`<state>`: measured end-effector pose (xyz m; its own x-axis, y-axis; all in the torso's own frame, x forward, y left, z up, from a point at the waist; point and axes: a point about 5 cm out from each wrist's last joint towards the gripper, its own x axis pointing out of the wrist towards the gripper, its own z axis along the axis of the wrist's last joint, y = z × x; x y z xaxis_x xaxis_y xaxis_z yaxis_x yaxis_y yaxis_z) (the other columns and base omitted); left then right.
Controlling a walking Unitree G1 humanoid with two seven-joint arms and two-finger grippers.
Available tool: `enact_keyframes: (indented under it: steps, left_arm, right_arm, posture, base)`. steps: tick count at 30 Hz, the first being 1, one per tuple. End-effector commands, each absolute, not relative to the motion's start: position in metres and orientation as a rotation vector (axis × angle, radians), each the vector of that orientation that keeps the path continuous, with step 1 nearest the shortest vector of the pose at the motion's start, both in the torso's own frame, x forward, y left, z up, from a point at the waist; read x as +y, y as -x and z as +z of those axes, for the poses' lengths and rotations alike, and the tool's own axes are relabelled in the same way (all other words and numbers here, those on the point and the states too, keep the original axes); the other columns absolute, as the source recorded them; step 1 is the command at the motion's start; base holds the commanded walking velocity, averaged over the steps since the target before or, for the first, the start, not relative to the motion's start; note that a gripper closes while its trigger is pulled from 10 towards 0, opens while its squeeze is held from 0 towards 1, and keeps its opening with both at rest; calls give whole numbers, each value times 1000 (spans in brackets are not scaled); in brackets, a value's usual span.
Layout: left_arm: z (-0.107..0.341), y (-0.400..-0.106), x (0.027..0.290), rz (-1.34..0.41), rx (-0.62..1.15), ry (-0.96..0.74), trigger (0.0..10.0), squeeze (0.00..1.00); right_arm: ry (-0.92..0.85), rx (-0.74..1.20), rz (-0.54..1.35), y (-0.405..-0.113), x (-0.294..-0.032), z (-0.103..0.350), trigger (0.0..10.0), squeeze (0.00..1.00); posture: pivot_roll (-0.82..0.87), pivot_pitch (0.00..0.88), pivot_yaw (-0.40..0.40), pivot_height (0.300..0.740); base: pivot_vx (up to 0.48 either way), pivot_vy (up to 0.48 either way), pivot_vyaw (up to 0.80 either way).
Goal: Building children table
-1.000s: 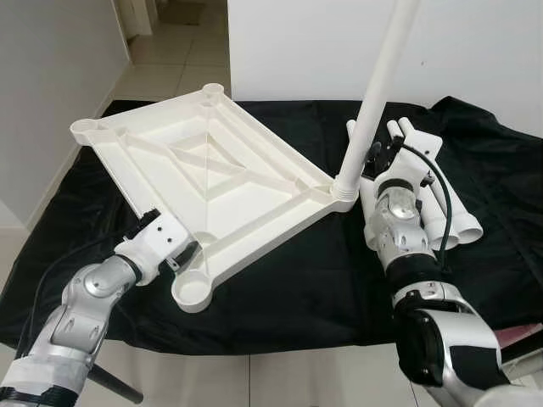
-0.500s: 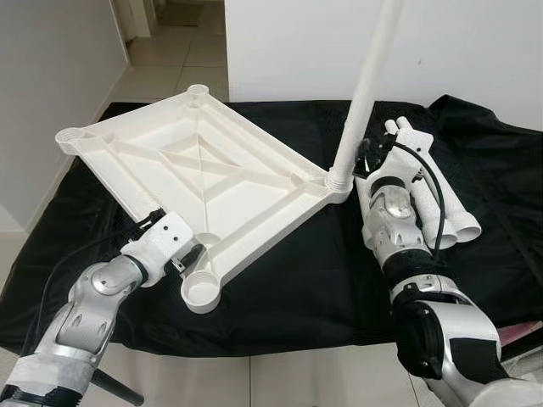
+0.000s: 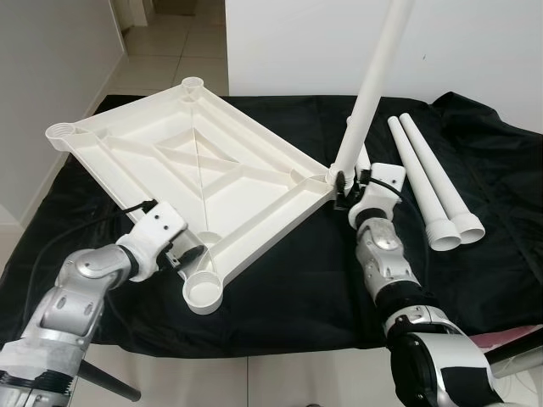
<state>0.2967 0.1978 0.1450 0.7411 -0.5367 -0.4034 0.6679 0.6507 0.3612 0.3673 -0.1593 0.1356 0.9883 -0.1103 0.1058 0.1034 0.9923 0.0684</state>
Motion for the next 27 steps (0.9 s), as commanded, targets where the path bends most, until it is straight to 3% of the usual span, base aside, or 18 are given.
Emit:
enact_keyframes:
  steps: [1, 5, 15, 27]
  left_arm:
    - [148, -299, 204, -667, 272, -518, 10000, 0]
    - [156, -309, 221, -557, 231, -442, 10000, 0]
    - [167, -318, 231, -452, 171, -406, 10000, 0]
    - [154, -297, 210, -824, 113, -422, 10000, 0]
  right_arm:
    - [-65, -104, -103, -366, -158, 133, 10000, 0]
    - [-54, -77, -105, -350, -164, 113, 10000, 0]
    - [-43, -62, -97, -336, -166, 101, 10000, 0]
    - [4, -56, -42, -321, -175, 96, 10000, 0]
  posture:
    - [16, 46, -36, 740]
    - [14, 47, -37, 740]
    - [14, 47, -41, 740]
    - [41, 33, -61, 740]
  base:
    - [0, 0, 0]
    - [0, 0, 0]
    - [0, 0, 0]
    - [0, 0, 0]
